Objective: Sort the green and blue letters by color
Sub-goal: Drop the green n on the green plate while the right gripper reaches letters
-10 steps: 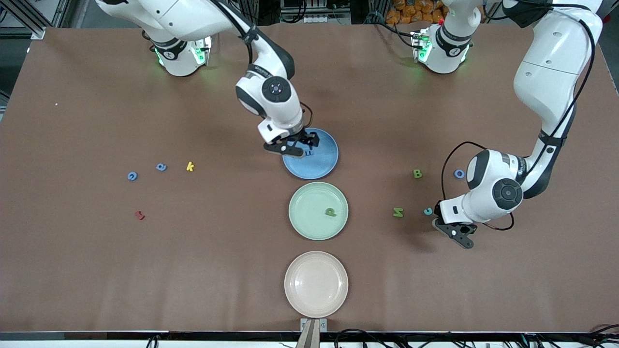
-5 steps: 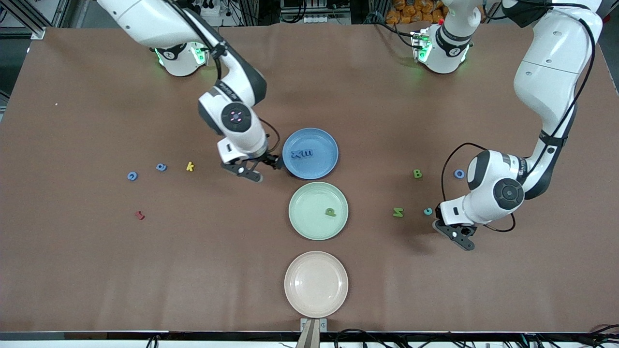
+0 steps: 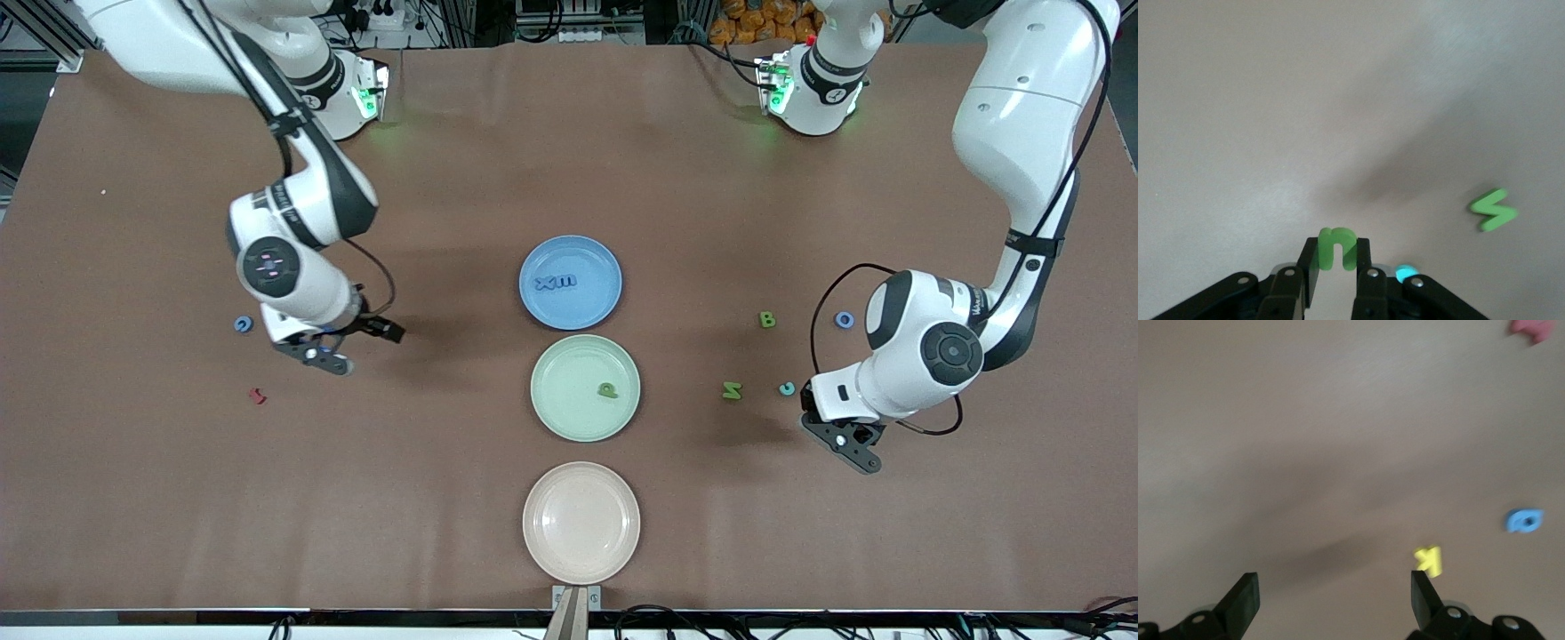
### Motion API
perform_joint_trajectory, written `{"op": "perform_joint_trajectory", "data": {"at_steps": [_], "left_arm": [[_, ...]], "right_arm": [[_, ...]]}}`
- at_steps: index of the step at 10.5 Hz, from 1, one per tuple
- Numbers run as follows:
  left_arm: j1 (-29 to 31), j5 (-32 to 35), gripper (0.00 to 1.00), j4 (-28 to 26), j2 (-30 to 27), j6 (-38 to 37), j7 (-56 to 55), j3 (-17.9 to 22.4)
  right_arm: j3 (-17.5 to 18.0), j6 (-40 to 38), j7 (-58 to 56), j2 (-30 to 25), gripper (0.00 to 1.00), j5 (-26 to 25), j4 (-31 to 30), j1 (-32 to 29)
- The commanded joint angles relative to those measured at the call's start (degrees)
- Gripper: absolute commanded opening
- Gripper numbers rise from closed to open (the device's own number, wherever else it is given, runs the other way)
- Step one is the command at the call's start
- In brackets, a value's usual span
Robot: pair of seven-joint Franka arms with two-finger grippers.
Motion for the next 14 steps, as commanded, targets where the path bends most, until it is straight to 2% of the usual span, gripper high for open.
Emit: {"op": "perform_joint_trajectory", "data": {"at_steps": [1, 3, 6, 10, 14], "left_arm": [[-0.77, -1.00, 0.00, 0.39, -1.70, -3.45, -9.15, -3.07], [-3.22, -1.09, 0.00, 0.39, -1.96, -4.15, -15.90, -3.61], [-5.77, -2.49, 0.00, 0.57, -1.70, -5.12, -35.66, -8.78], [-15.34, -3.63, 0.00, 1.80, -0.12, -4.86, -57.29, -8.71], [-20.36, -3.81, 0.00, 1.88, 3.04, -2.14, -61.73, -8.18]], "right_arm": [[-0.59, 0.43, -3.66, -3.76, 1.00, -1.31, -3.43, -6.58], [-1.21, 2.62, -4.63, -5.69, 1.00, -1.49, -6.41, -9.83], [-1.13, 12.10, -12.43, -9.47, 1.00, -1.85, -15.89, -16.16], [-1.21, 25.63, -16.50, -8.52, 1.00, -2.20, -24.86, -20.30], [-1.21, 29.61, -16.59, -5.79, 1.00, -3.16, -28.30, -21.18]]}}
